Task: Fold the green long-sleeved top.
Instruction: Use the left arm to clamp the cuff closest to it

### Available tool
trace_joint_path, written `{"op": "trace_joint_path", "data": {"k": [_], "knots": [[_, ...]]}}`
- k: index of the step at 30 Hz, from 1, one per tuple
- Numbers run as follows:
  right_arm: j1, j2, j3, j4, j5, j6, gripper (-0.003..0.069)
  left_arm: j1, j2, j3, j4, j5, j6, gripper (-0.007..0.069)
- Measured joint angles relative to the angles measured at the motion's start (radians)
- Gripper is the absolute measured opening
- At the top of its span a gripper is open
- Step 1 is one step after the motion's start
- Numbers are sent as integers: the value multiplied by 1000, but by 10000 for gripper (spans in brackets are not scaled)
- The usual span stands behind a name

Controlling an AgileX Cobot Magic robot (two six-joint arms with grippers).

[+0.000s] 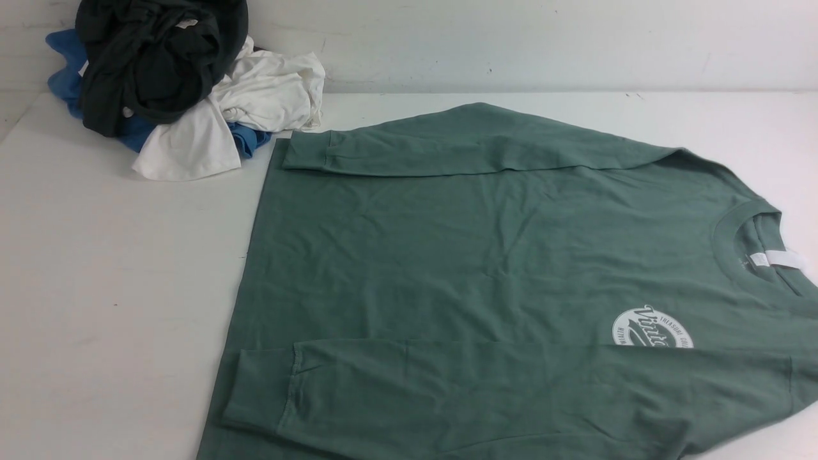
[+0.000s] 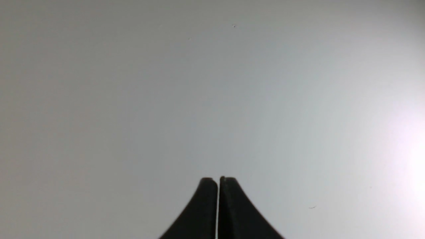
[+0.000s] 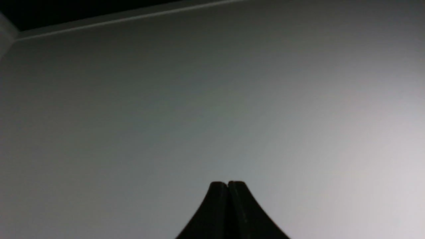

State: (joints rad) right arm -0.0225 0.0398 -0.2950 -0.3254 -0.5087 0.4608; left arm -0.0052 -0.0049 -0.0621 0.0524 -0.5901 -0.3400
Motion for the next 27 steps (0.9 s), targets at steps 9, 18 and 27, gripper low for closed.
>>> {"op": "trace_joint_path", "data": {"k": [9, 18, 27], "knots": [[0, 371, -189, 66, 509, -10, -14, 0, 348, -279, 43, 298, 86, -7], [0, 635, -190, 20, 631, -17, -14, 0, 692, -440, 46, 643, 99, -7], [59, 778, -235, 39, 919, -43, -14, 0, 1020, -699, -92, 1328, 247, -7]]}}
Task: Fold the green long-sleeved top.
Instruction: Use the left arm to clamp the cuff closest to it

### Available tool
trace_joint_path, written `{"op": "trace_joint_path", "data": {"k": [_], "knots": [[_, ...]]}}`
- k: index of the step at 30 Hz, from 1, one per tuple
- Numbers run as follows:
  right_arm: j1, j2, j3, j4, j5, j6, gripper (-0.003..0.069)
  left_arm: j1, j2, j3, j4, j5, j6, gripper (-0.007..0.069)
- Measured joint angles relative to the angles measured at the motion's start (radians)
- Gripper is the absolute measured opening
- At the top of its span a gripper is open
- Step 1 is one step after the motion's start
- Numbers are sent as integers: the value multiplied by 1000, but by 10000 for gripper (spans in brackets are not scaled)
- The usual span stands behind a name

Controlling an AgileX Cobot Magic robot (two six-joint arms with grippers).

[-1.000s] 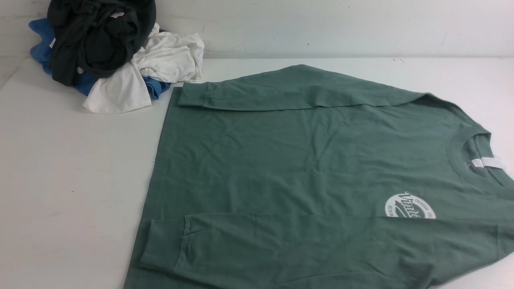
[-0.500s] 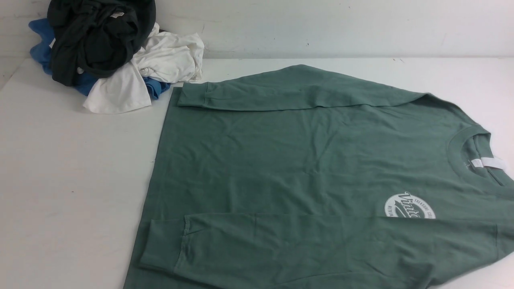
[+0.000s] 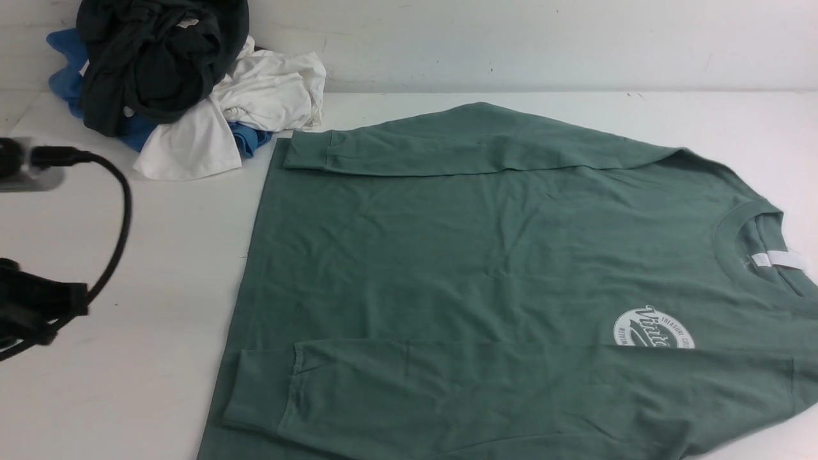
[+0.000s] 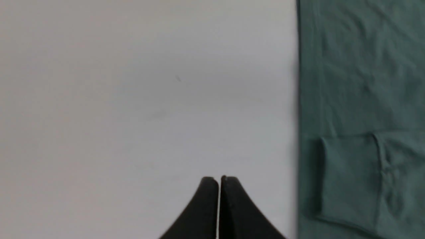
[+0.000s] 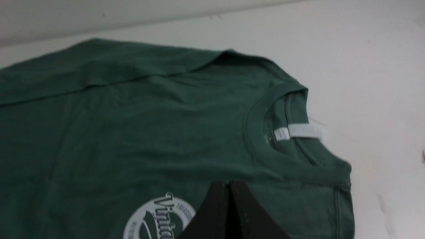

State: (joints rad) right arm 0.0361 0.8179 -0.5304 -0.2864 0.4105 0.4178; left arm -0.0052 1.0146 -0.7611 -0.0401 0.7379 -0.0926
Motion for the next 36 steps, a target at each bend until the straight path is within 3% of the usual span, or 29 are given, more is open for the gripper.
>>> {"op": "trace_joint_path", "data": {"k": [2, 3, 5, 8, 13, 18, 20, 31, 36], "knots": [[75, 93, -78, 63, 175, -108, -14, -27, 121, -40, -170, 49, 126, -7], [88, 111, -92, 69, 188, -119, -14, -35, 140, -42, -197, 51, 155, -7], [163, 238, -207, 183, 343, -285, -14, -123, 255, -78, -340, 76, 350, -7], [230, 372, -333, 336, 456, -470, -14, -235, 398, -147, -383, 110, 446, -7], [251, 535, -447, 577, 500, -703, -14, -345, 582, -289, -214, 184, 324, -3], [251, 605, -453, 683, 553, -820, -14, -359, 698, -354, -54, 192, 185, 29], [251, 610, -453, 697, 554, -835, -14, -359, 721, -356, -22, 192, 170, 48], [251, 610, -455, 716, 553, -858, -14, -359, 808, -356, 96, 138, 64, 327], [251, 610, -455, 734, 550, -859, -14, -359, 833, -357, 98, 121, 60, 338]]}}
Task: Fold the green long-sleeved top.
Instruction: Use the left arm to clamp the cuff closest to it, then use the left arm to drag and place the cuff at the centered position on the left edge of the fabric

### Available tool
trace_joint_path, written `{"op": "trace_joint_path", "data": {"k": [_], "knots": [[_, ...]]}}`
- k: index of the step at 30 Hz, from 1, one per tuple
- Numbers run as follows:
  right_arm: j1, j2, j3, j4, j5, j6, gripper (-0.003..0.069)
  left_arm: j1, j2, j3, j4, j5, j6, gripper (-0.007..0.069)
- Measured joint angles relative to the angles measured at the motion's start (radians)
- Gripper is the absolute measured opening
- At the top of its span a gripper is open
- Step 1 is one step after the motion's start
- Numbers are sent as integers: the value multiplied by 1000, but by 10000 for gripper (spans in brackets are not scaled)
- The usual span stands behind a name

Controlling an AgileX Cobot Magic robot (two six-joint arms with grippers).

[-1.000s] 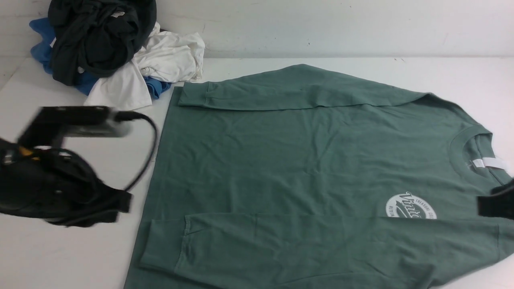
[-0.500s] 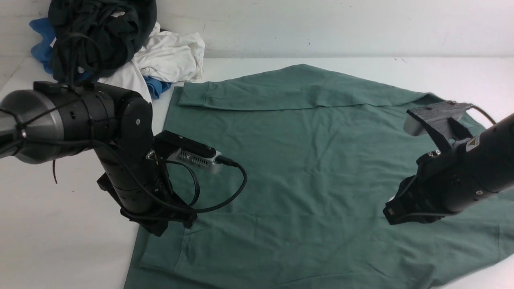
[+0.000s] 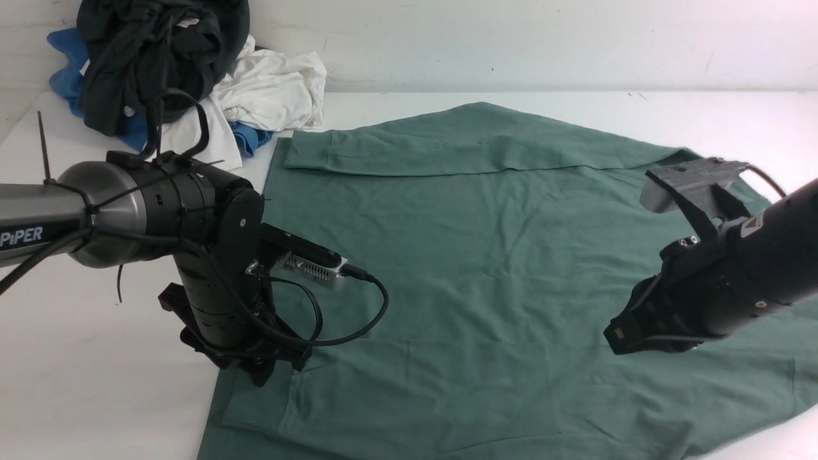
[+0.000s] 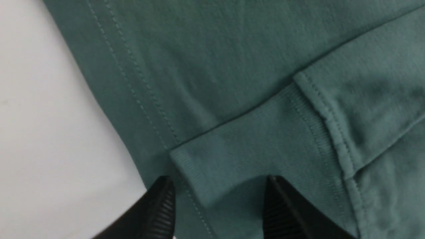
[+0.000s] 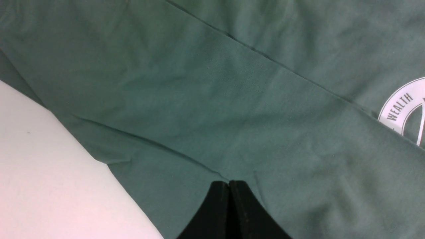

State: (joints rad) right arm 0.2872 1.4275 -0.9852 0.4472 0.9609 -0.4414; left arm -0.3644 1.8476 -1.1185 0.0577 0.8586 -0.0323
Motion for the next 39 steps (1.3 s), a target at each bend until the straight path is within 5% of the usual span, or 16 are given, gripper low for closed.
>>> {"op": "trace_joint_path", "data": {"k": [9, 21, 25, 39], "knots": [[0, 0, 0, 8, 0, -3, -14, -14, 10, -16, -3, 12, -2, 29], [0, 0, 0, 8, -1, -11, -14, -69, -144, -196, 12, 135, 22, 16], [0, 0, 0, 1, -1, -12, -14, -70, -133, -302, 117, 138, 41, 16], [0, 0, 0, -19, -2, -12, -14, -70, 65, -376, 373, -103, 41, 16]]}}
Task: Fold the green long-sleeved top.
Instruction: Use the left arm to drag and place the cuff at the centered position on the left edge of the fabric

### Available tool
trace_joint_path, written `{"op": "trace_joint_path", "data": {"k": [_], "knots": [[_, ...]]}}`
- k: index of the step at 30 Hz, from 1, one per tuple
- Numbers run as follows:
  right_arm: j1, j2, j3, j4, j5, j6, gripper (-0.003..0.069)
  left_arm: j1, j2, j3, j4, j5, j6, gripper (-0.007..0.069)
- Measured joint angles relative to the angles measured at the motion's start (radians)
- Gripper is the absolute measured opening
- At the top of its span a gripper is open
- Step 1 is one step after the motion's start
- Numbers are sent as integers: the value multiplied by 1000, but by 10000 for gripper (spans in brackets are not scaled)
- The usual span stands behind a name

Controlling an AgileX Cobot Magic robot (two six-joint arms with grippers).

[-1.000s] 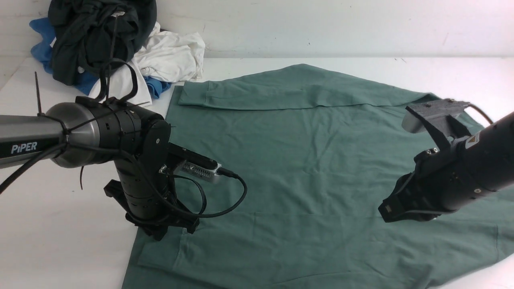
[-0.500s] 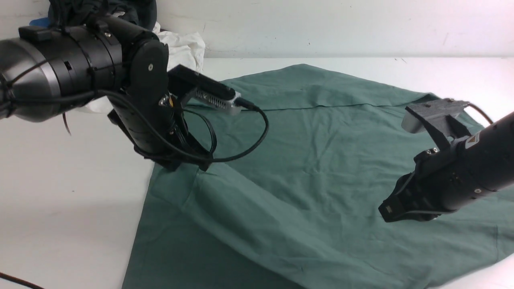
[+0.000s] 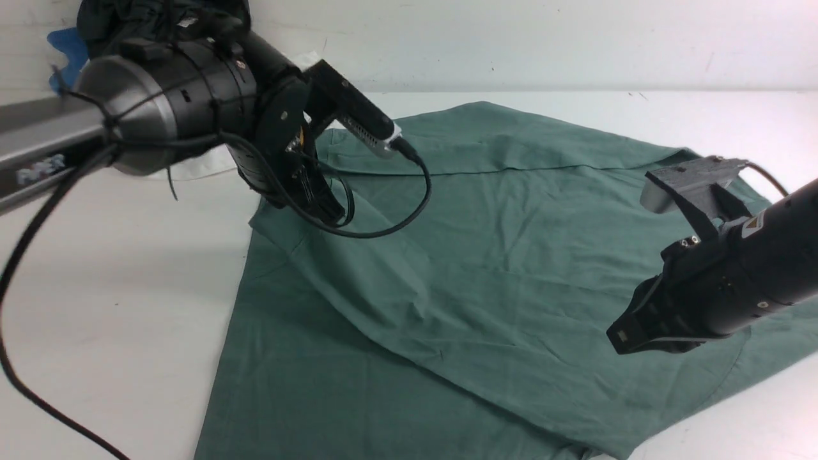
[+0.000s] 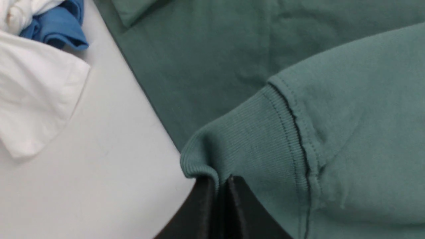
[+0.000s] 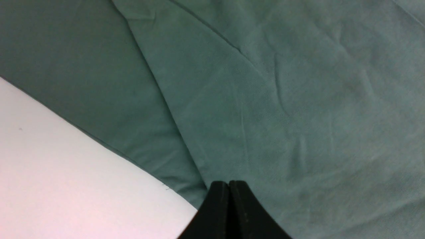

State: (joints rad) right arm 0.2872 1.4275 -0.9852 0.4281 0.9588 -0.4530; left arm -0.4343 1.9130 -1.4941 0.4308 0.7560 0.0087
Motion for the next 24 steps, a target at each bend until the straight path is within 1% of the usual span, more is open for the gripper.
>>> {"op": "trace_joint_path", "data": {"k": [1, 3, 5, 7, 8, 9, 10, 11, 12, 14, 21, 22, 23, 24], "knots": [[0, 0, 0, 0, 0, 0, -14, 0, 12, 0, 13, -3, -3, 16], [0, 0, 0, 0, 0, -1, -14, 0, 81, 0, 101, -26, -54, 16], [0, 0, 0, -1, 0, -1, -14, 0, 103, 0, 138, -26, -86, 16], [0, 0, 0, -3, -1, -1, -14, 0, 145, 0, 239, -26, -171, 16], [0, 0, 0, -3, -1, -1, -14, 0, 147, 0, 246, -26, -178, 16], [0, 0, 0, -3, -4, -1, -14, 0, 158, 0, 289, -28, -229, 16], [0, 0, 0, -3, -5, -2, -14, 1, 160, 0, 298, -29, -242, 16], [0, 0, 0, -3, -11, -2, -14, 5, 165, 0, 323, -48, -302, 21], [0, 0, 0, -3, -11, -2, -14, 5, 164, 0, 324, -50, -308, 22], [0, 0, 0, -3, -15, -2, -14, 21, 164, -1, 324, -67, -349, 48], [0, 0, 0, -3, -22, -2, -14, 83, 166, -15, 273, -78, -360, 231], [0, 0, 0, -3, -27, -2, -14, 89, 167, -31, 260, -78, -360, 252], [0, 0, 0, -3, -27, -2, -14, 89, 167, -35, 260, -78, -360, 255], [0, 0, 0, -3, -34, -2, -14, 98, 169, -69, 229, -77, -357, 273]]}}
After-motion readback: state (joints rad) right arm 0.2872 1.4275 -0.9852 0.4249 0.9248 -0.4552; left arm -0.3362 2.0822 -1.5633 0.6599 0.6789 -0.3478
